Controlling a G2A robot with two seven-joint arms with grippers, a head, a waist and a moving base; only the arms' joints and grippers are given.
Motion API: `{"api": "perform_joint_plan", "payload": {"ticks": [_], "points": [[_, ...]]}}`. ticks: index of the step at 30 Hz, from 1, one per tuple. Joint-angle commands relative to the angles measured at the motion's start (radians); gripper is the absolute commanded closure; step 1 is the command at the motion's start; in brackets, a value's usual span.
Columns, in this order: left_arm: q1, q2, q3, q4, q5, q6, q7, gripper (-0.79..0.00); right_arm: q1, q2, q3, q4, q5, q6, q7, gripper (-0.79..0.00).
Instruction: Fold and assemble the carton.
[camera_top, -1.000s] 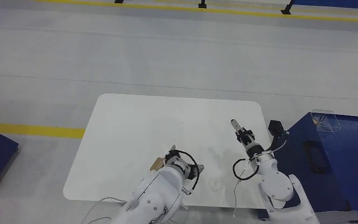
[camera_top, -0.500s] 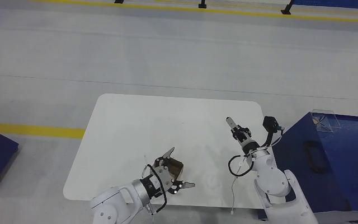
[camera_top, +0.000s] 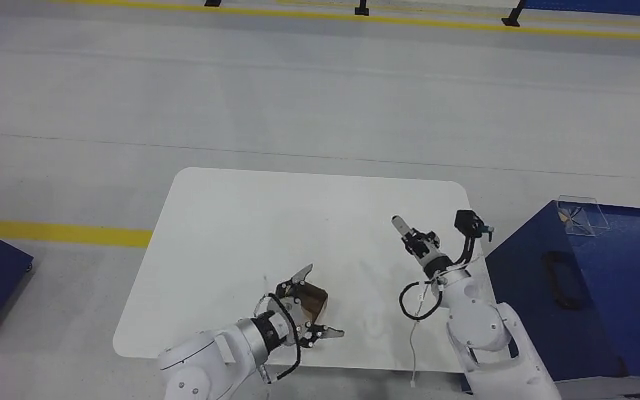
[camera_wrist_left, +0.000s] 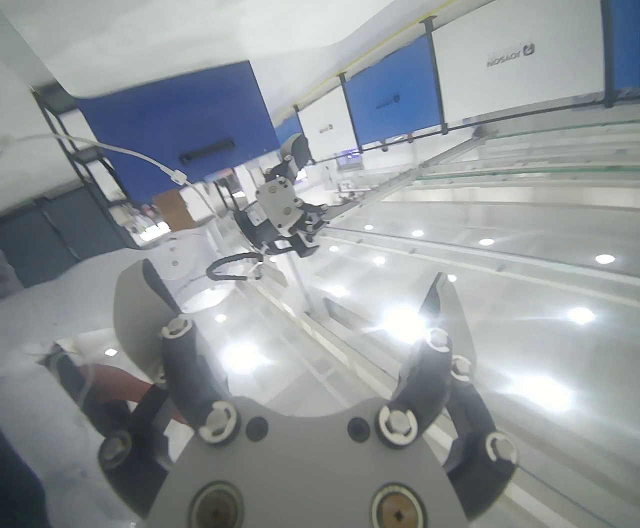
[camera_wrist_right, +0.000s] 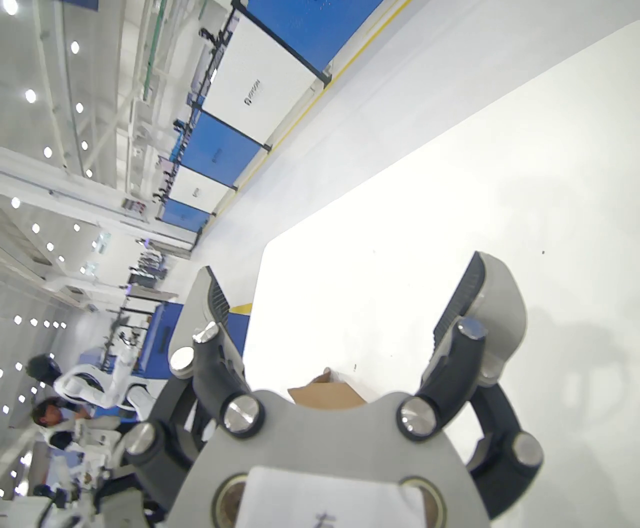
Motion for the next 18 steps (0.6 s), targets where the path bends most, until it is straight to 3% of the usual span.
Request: {"api": "perform_joint_plan", "payload": {"ticks": [1,3,4,8,11,14,18], "points": [[0.008,0.01,0.026,-0.083,0.231,0.112,0.104,-0.785,0.025,0.0,-0.055,0.01,-0.096,-0.015,0.052,-0.785],[0.021,0.022,0.067,-0.134,0.355,0.25,0.169,-0.785,0.051,0.0,-0.103,0.026,-0.171,-0.037,0.096,-0.785],[0.025,0.027,0.087,-0.141,0.406,0.275,0.198,-0.785,0.063,-0.001,-0.126,0.039,-0.2,-0.048,0.121,-0.785],[0.041,0.052,0.189,-0.104,0.55,0.275,0.297,-0.785,0.116,-0.01,-0.215,0.1,-0.273,-0.042,0.194,-0.785],[0.009,0.065,0.277,-0.013,0.609,0.275,0.352,-0.785,0.159,-0.022,-0.283,0.169,-0.341,-0.018,0.203,-0.785],[-0.051,0.065,0.348,0.073,0.58,0.275,0.371,-0.785,0.19,-0.036,-0.345,0.221,-0.392,-0.001,0.187,-0.785],[-0.126,0.061,0.354,0.157,0.475,0.275,0.397,-0.785,0.206,-0.05,-0.397,0.268,-0.425,-0.006,0.17,-0.785]]}}
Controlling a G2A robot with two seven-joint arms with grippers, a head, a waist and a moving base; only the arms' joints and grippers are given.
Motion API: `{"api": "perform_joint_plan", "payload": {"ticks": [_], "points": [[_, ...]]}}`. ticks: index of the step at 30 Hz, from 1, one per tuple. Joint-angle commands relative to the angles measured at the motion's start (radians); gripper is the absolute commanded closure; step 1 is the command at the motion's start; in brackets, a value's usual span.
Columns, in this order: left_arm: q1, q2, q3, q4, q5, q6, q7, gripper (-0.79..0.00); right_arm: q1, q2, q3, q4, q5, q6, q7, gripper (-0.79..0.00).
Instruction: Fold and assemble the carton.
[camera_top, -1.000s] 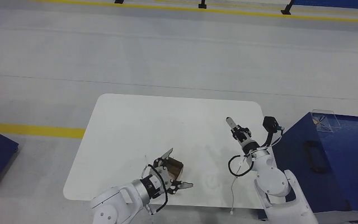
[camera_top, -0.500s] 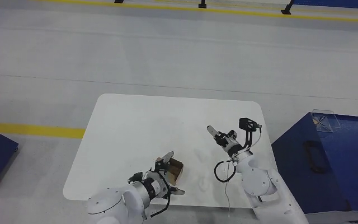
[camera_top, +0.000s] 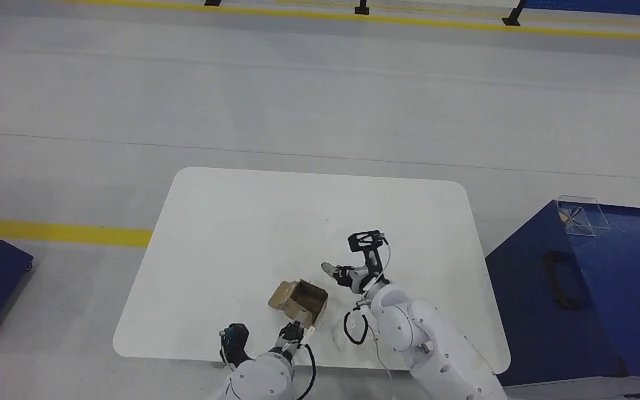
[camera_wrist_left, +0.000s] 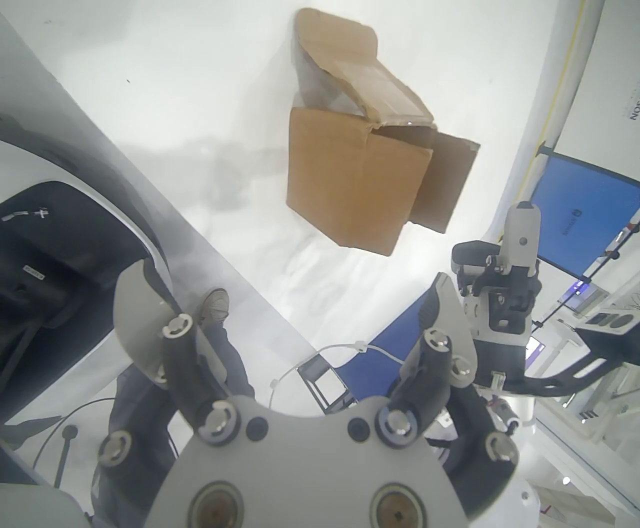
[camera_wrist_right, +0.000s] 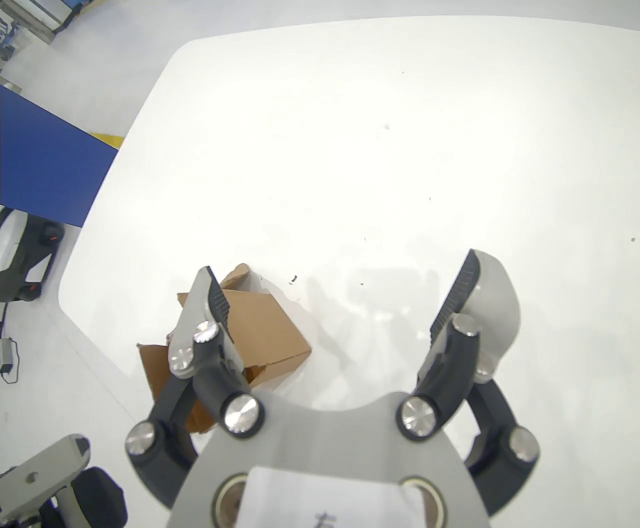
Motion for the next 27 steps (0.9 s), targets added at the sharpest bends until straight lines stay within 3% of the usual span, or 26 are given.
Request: {"api": "perform_joint_plan", "payload": {"ticks": [1,7,16,19,23,27], "points": [[-0.03,-0.002,0.006,0.039,-0.042,0.0,0.001,-0.785,0.004,-0.005,-0.02,0.015,-0.013,-0.01,-0.002,-0.785],[-0.092,0.001,0.029,0.098,-0.105,0.0,0.001,-0.785,0.001,-0.016,-0.06,0.032,-0.064,-0.02,-0.005,-0.785],[-0.128,-0.006,0.018,0.14,-0.145,0.0,0.001,-0.785,-0.006,-0.025,-0.087,0.056,-0.129,-0.05,0.015,-0.785],[-0.108,-0.009,-0.016,0.121,-0.151,-0.013,0.014,-0.785,-0.004,-0.03,-0.091,0.067,-0.143,-0.042,0.015,-0.785],[-0.036,-0.006,-0.094,0.016,-0.191,-0.035,0.036,-0.785,-0.004,-0.037,-0.087,0.07,-0.127,-0.035,-0.002,-0.785],[0.033,0.008,-0.124,-0.014,-0.129,-0.001,0.002,-0.785,-0.011,-0.041,-0.078,0.063,-0.121,-0.033,-0.013,-0.785]]}}
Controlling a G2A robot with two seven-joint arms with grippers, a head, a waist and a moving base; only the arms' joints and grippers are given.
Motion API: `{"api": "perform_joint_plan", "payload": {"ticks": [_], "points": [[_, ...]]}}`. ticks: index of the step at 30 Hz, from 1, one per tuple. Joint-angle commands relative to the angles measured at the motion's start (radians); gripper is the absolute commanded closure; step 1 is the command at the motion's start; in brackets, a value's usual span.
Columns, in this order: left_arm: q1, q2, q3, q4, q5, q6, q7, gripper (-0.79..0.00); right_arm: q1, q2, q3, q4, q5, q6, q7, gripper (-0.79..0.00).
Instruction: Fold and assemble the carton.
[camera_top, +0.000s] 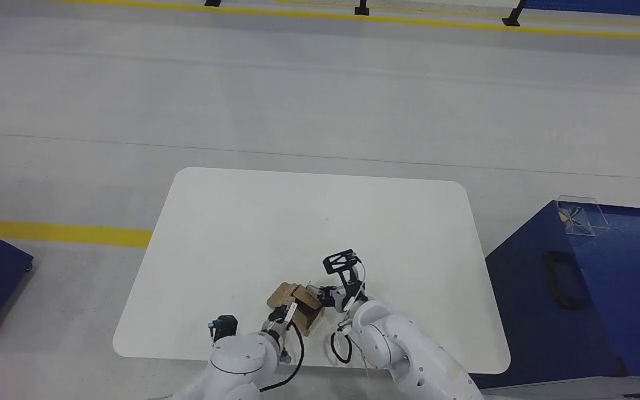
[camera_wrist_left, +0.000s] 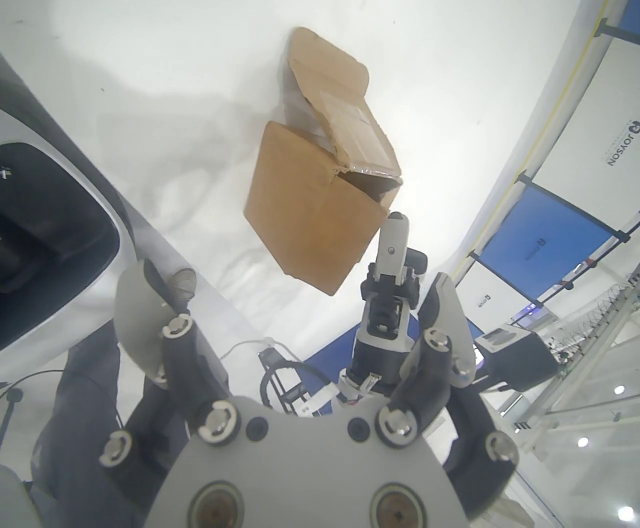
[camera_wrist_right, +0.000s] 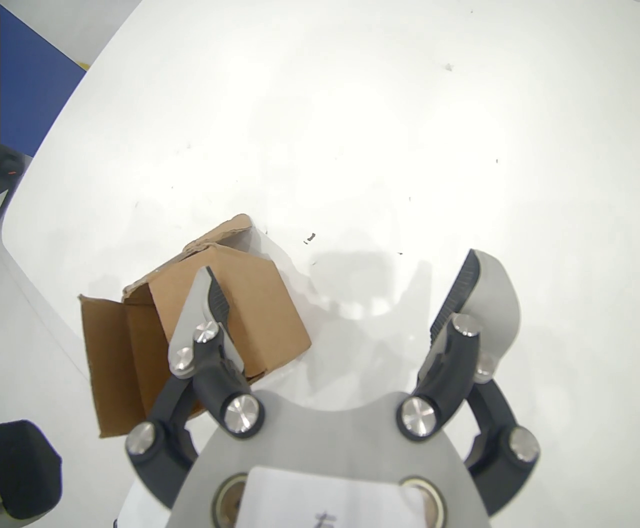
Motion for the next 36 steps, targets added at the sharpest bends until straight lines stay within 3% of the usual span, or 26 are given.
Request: {"api": "perform_joint_plan", "payload": {"ticks": [1,14,22,27,31,36], "points": [[0.02,0.004,0.008,0.007,0.034,0.015,-0.014,-0.785,-0.003,-0.001,0.004,-0.001,0.0,-0.001,-0.001,-0.785],[-0.117,-0.039,0.09,0.231,-0.028,0.015,-0.014,-0.785,-0.025,-0.005,0.013,-0.014,-0.05,-0.058,0.011,-0.785],[-0.145,-0.065,0.09,0.278,-0.039,0.006,-0.005,-0.785,-0.018,-0.014,0.017,0.01,-0.084,-0.025,0.015,-0.785],[-0.136,-0.076,0.076,0.251,-0.051,-0.001,0.001,-0.785,-0.033,-0.019,0.055,-0.022,-0.023,-0.01,-0.034,-0.785],[-0.118,-0.089,0.054,0.179,-0.088,-0.062,0.063,-0.785,-0.08,-0.004,0.132,-0.085,0.005,-0.061,-0.03,-0.785],[-0.053,-0.09,0.019,0.038,-0.035,-0.221,0.089,-0.785,-0.159,0.028,0.22,-0.148,-0.084,-0.135,0.077,-0.785]]}}
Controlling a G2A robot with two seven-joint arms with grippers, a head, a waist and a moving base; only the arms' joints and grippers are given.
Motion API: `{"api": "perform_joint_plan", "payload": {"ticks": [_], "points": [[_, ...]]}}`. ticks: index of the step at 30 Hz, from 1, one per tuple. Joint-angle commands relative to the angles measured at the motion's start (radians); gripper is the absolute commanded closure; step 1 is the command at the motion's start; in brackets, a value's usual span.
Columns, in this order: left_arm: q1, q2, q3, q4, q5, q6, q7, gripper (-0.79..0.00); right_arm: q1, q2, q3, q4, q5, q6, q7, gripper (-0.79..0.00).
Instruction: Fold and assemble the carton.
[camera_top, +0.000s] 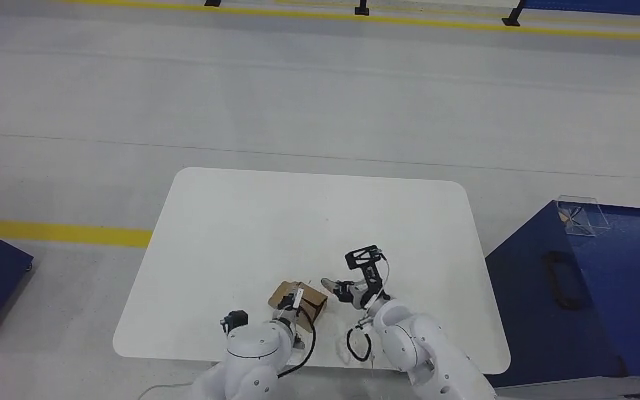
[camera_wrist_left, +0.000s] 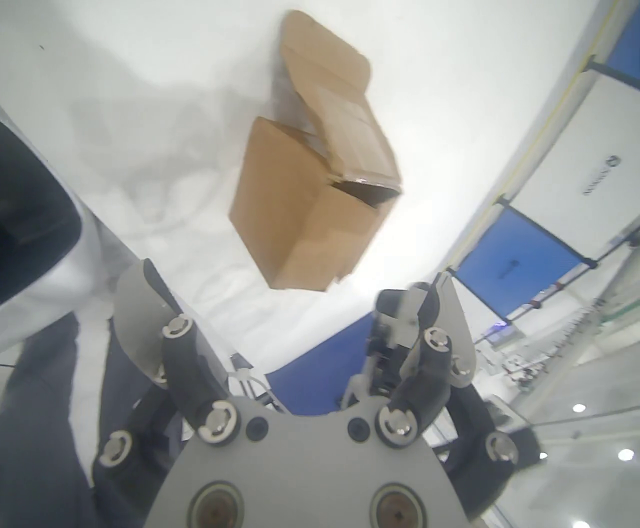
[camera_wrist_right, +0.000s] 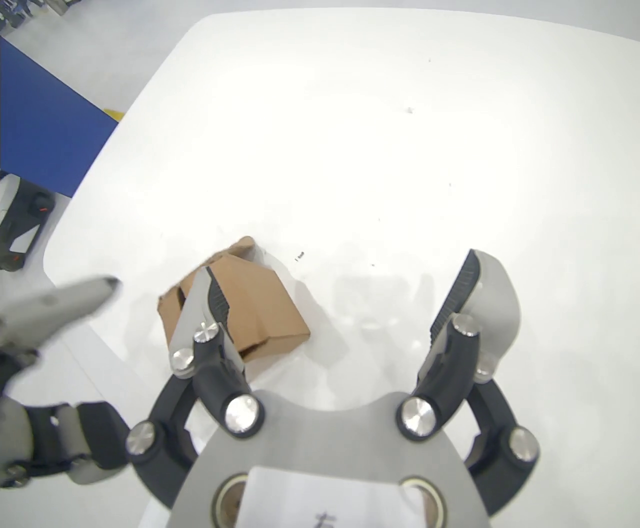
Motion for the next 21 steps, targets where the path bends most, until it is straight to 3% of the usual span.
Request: {"api": "perform_joint_plan", "payload": {"ticks": [1,3,6,12,21], "points": [[0.036,0.004,-0.015,-0.056,0.053,-0.085,-0.019,-0.785,-0.027,0.01,0.017,-0.013,-0.054,-0.027,0.047,-0.785],[0.082,0.008,-0.028,-0.095,0.112,-0.184,-0.055,-0.785,-0.043,0.016,0.029,-0.016,-0.073,-0.057,0.097,-0.785],[0.133,0.014,-0.032,-0.116,0.17,-0.247,-0.123,-0.785,-0.042,0.017,0.03,-0.006,-0.073,-0.075,0.129,-0.785],[0.146,0.014,-0.034,-0.108,0.174,-0.254,-0.127,-0.785,0.019,-0.006,-0.046,0.075,-0.042,-0.053,0.125,-0.785],[0.146,0.014,-0.034,-0.108,0.174,-0.254,-0.127,-0.785,0.155,-0.061,-0.156,0.218,-0.001,0.07,0.029,-0.785]]}}
